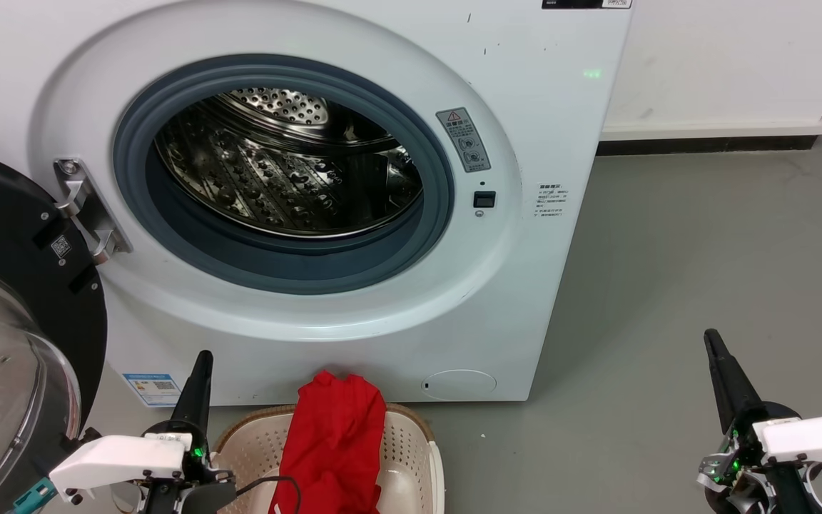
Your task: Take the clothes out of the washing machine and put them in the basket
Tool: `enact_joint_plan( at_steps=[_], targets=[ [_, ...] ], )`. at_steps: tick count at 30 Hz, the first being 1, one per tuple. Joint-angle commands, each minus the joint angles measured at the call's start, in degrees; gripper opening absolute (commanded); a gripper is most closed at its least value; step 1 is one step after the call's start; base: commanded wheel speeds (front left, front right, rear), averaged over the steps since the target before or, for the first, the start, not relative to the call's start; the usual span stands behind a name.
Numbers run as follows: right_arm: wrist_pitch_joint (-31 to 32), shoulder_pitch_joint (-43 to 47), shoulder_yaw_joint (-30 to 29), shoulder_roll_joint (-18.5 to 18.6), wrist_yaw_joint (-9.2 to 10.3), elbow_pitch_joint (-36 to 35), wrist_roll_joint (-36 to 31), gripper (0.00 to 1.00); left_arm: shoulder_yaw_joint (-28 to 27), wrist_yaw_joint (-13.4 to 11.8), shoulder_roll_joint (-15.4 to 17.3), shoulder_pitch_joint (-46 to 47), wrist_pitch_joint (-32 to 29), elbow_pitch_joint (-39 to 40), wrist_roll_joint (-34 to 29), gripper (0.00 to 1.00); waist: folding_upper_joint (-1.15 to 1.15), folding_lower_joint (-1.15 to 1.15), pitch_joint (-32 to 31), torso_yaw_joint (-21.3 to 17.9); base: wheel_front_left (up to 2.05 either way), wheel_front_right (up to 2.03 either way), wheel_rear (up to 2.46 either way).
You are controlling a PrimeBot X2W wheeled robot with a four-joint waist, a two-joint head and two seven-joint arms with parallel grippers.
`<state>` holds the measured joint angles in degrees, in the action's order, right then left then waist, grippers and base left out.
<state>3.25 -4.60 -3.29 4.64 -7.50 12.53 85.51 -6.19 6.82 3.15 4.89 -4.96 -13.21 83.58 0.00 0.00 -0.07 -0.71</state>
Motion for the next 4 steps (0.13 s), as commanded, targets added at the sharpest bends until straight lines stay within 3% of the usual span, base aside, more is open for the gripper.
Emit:
enact_joint_plan(
  at_steps=[1, 4],
  targets=[
    [0.28, -0.85, -0.26, 0.01, 0.01, 0.1, 1.24, 0.0, -0.28, 0.27, -0.08, 0.86, -0.39, -0.08, 1.15, 0.0, 0.0, 0.0, 0.02, 0.05, 0.0, 0.0, 0.0],
    [0.5, -1.07, -0.39, -0.03, 0.02, 0.32, 2.54, 0.0, -0.33, 0.39, -0.12, 1.04, -0.58, -0.22, 2.5, 0.0, 0.0, 0.0, 0.06, 0.15, 0.0, 0.0, 0.0]
  ],
)
